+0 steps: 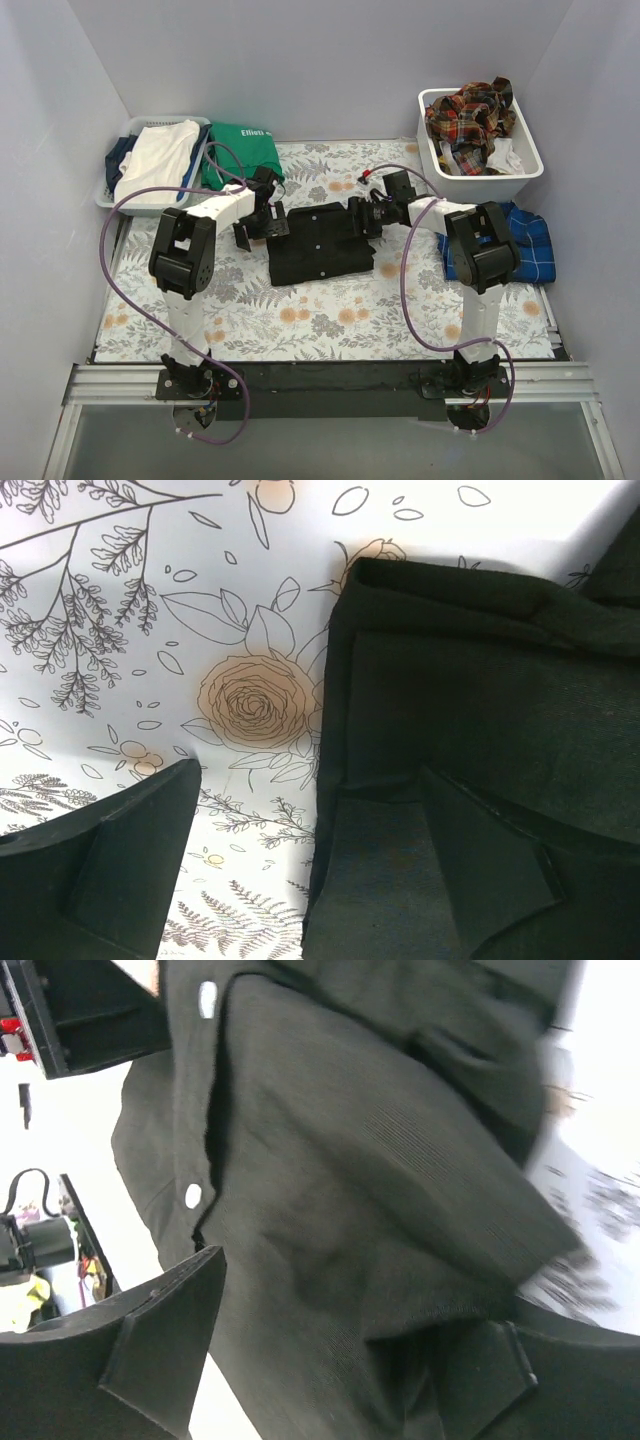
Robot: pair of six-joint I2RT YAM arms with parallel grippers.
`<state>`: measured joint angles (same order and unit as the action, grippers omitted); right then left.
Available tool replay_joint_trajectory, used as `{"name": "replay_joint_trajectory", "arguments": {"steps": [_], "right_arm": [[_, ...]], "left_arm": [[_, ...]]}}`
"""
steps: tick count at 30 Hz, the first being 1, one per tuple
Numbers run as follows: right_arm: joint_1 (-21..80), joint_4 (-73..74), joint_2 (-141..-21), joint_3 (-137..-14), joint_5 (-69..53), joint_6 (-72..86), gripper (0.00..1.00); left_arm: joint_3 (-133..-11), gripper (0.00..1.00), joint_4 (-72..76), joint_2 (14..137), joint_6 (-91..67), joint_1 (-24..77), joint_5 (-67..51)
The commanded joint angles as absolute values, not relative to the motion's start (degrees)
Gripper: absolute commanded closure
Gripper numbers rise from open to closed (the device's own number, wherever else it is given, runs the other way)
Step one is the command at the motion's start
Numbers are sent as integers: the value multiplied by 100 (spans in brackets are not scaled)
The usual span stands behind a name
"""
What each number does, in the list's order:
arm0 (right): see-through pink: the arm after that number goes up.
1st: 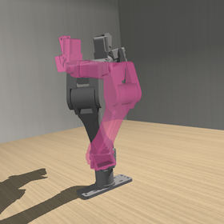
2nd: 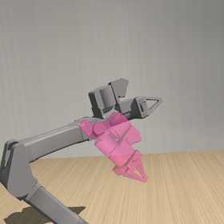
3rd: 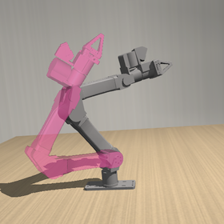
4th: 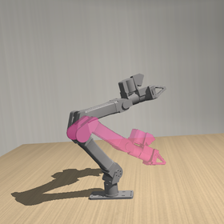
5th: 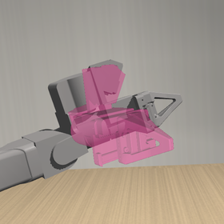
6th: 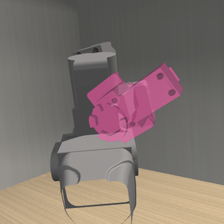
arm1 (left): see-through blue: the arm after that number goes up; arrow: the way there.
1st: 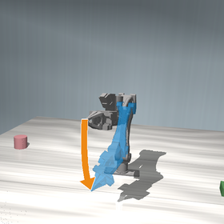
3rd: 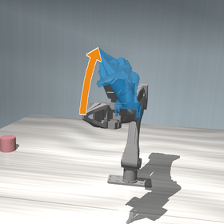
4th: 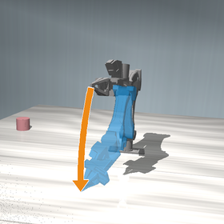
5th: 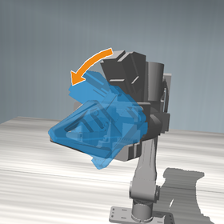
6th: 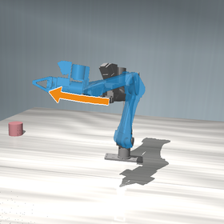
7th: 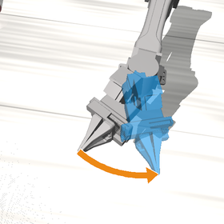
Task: Fold and stack the long sleeve shirts
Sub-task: Fold the shirt
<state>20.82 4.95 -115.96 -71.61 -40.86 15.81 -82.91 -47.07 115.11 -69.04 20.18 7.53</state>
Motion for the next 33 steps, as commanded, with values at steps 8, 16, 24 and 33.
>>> {"name": "replay_joint_trajectory", "arguments": {"steps": [8, 16, 24, 33], "right_arm": [[2487, 642, -12164, -7216, -4280, 1802, 63], [2479, 1045, -11611, -7373, -3824, 1706, 99], [2303, 2705, -10855, -8366, -2383, 950, 99], [2382, 3990, -10609, -10237, -37, 204, 99]], "left_arm": [[-8130, 12, -4623, 11821, -6838, 2074, 861], [-8998, 11, -5053, 11348, -6811, 2004, 967], [-10010, 9, -5484, 10723, -6785, 1644, 598], [-10142, 9, -5484, 10406, -6759, 1362, 290]]}}
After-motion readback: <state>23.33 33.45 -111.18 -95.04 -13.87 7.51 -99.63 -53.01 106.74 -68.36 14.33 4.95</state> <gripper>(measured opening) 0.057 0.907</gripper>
